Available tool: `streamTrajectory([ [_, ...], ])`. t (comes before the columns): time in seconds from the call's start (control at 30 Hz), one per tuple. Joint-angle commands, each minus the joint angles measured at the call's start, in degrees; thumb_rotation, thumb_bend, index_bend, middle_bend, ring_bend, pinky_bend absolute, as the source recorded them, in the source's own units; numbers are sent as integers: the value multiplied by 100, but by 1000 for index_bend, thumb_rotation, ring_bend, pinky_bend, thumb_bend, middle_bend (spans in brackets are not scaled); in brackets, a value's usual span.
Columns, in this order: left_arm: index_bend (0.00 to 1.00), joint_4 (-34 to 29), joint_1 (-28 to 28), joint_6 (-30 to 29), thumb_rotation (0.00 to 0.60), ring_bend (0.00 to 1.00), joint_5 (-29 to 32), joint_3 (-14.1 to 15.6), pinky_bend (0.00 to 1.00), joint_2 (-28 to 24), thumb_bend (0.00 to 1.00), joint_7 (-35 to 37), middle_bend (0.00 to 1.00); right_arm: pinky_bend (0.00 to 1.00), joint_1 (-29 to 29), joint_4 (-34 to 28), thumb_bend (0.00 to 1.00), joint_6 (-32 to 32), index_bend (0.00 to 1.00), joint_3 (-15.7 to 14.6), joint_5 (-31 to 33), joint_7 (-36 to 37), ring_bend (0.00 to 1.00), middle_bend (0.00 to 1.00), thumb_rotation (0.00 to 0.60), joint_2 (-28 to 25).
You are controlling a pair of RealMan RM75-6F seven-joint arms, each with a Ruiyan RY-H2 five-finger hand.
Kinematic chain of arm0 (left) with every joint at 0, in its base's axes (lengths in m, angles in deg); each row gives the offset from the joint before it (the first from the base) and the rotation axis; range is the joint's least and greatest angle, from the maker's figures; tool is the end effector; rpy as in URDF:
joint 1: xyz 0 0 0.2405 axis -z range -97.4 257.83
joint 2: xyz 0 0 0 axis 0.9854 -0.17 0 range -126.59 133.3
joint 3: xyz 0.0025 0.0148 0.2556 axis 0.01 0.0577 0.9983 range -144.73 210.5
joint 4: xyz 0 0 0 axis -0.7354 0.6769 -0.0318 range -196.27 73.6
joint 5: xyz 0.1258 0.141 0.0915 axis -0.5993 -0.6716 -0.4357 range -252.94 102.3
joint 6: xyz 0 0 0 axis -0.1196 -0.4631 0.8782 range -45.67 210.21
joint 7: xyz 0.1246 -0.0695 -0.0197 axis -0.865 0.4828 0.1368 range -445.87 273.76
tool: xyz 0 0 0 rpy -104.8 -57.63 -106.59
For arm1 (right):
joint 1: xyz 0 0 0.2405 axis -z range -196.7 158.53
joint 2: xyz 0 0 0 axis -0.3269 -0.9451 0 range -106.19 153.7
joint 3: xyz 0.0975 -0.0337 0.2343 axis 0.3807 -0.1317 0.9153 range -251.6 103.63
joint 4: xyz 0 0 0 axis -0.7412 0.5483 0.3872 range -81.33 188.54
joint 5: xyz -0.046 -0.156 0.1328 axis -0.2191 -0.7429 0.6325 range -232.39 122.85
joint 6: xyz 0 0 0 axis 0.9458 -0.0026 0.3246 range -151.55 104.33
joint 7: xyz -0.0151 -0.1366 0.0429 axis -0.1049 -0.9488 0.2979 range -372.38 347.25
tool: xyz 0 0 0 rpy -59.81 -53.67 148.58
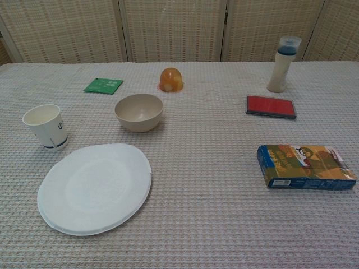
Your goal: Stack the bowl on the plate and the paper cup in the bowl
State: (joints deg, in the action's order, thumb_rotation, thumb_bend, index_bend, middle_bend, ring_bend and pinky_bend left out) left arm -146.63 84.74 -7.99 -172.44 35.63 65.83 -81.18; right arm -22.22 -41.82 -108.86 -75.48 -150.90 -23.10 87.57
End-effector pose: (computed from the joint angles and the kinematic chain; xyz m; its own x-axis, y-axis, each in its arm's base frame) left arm -0.3151 0.1581 0.1664 0.4618 0.0175 0.8868 0.8718 -0.1930 -0.4502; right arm -0.2877 -0.1529 0.1373 0.5286 -0.0584 0.8468 -0.8413 -0.1686 0.5135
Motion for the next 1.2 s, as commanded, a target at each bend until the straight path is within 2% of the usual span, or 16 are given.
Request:
streamTrajectory([
  [0.03, 143, -36, 6, 3, 600, 99, -66, 41, 348, -56, 216, 44, 115, 0, 5, 4, 135, 5, 95, 8, 32, -20, 0, 19, 600, 14],
  [0.17, 145, -29, -6, -41, 600, 99, -98, 47, 339, -56, 216, 73, 116, 0, 2, -10, 135, 17, 95, 0, 40, -34, 0, 19, 600, 13],
  [0.3, 162, 148, 41, -124, 600, 99, -217, 24, 253, 82, 217, 266, 115, 0, 30, -15, 135, -73, 95, -12, -11, 67, 0, 19, 600, -22],
  [0.43, 172, 187, 211, 107, 600, 92, -245, 20, 243, 175, 216, 415, 115, 0, 127, -6, 135, -367, 95, 46, -42, 227, 0, 19, 600, -57],
  [0.67, 172, -535, 842, 1051, 600, 77, -124, -140, 243, -39, 216, 140, 115, 0, 160, 52, 136, -533, 95, 69, -116, 483, 0, 25, 600, -102],
  [0.83, 171, -1205, 1187, 1541, 600, 75, 109, -353, 243, -298, 216, -508, 115, 0, 87, 76, 135, -397, 95, 78, -93, 532, 0, 29, 600, -109],
  [1.0, 165, -2031, 1616, 2304, 600, 62, 701, -608, 242, -628, 216, -1177, 116, 0, 3, 65, 153, -182, 95, 147, 106, 353, 0, 33, 600, -56],
  [1.2, 164, -2540, 2057, 2839, 600, 61, 1246, -862, 243, -524, 217, -2032, 115, 0, -46, 50, 152, -106, 95, 90, 17, 449, 0, 33, 600, -94],
])
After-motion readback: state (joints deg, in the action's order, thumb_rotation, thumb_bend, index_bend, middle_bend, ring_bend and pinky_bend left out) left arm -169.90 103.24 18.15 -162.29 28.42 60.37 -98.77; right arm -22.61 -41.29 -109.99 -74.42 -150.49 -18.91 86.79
